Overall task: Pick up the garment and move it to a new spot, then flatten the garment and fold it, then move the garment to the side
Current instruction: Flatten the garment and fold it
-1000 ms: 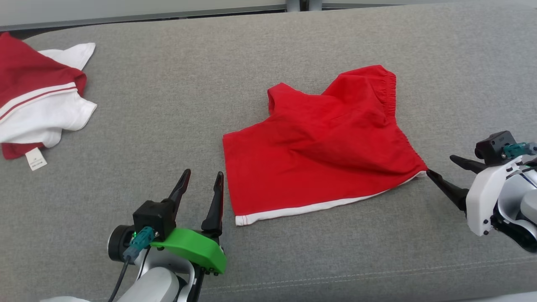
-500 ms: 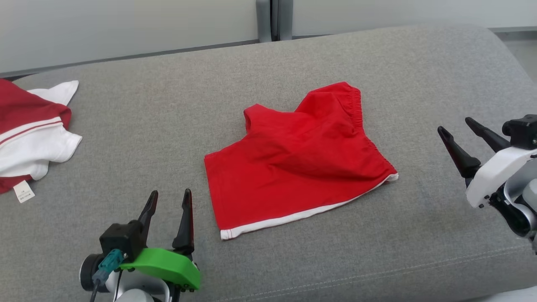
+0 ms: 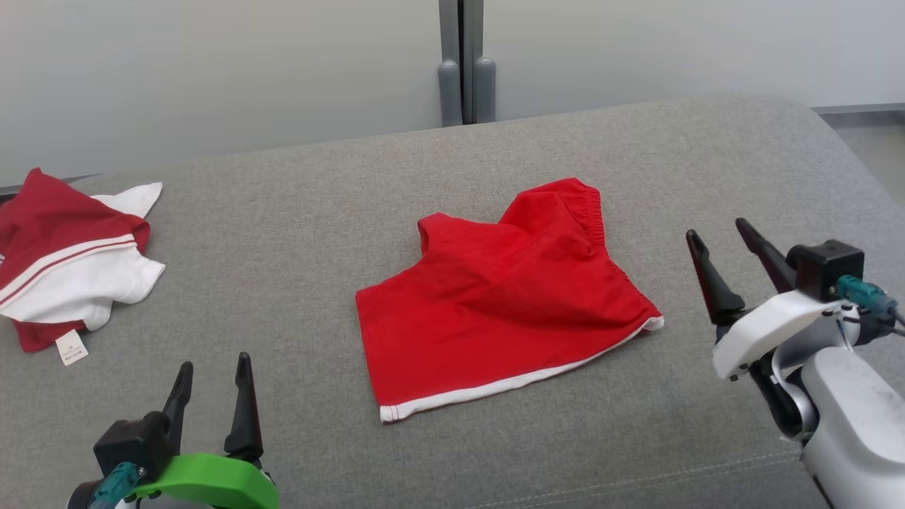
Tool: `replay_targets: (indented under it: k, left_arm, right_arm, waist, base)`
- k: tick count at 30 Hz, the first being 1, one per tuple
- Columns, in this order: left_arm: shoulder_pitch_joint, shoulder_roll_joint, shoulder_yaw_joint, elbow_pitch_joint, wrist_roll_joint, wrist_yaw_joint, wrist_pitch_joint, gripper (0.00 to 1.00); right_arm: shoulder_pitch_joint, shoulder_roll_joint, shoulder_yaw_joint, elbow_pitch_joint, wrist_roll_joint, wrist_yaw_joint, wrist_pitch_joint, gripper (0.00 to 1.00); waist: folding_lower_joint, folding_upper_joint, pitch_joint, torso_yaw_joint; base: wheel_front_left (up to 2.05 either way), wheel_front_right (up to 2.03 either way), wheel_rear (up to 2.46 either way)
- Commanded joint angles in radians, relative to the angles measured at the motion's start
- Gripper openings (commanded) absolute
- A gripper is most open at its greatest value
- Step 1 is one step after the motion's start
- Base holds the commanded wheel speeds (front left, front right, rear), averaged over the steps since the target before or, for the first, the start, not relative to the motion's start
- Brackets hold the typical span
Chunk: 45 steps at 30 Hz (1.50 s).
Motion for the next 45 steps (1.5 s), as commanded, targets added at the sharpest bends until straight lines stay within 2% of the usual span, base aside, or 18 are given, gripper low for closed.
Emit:
replay_targets:
  k: [1,9,16,25,45]
  left_arm:
    - [0.015,0.007,0.007,-0.006,0.007,-0.002,-0.004,1.0]
    - [0.087,0.014,0.086,-0.046,0.023,0.008,-0.004,1.0]
    - [0.144,0.028,0.123,-0.081,0.024,0.011,-0.004,1.0]
    - [0.158,0.032,0.09,-0.082,0.036,-0.011,0.009,1.0]
    - [0.137,0.034,0.04,-0.061,0.045,-0.028,0.039,1.0]
  right_arm:
    - [0.02,0.012,-0.01,-0.009,-0.014,-0.001,0.006,1.0]
    - [0.161,0.201,-0.215,-0.146,-0.217,-0.001,0.075,1.0]
    - [0.285,0.321,-0.336,-0.284,-0.316,-0.001,0.131,1.0]
    - [0.36,0.356,-0.342,-0.355,-0.338,-0.001,0.176,1.0]
    - [0.376,0.364,-0.332,-0.374,-0.348,-0.001,0.195,1.0]
  waist:
    - [0.0,0.0,-0.011,0.012]
    - [0.0,0.0,-0.03,0.038]
    - [0.0,0.0,-0.046,0.051]
    - [0.0,0.0,-0.062,0.05]
    - [0.0,0.0,-0.067,0.049]
  base:
    - [0.0,0.0,0.0]
    - [0.0,0.0,0.0]
    - [0.0,0.0,0.0]
    - [0.0,0.0,0.0]
    - [0.0,0.0,0.0]
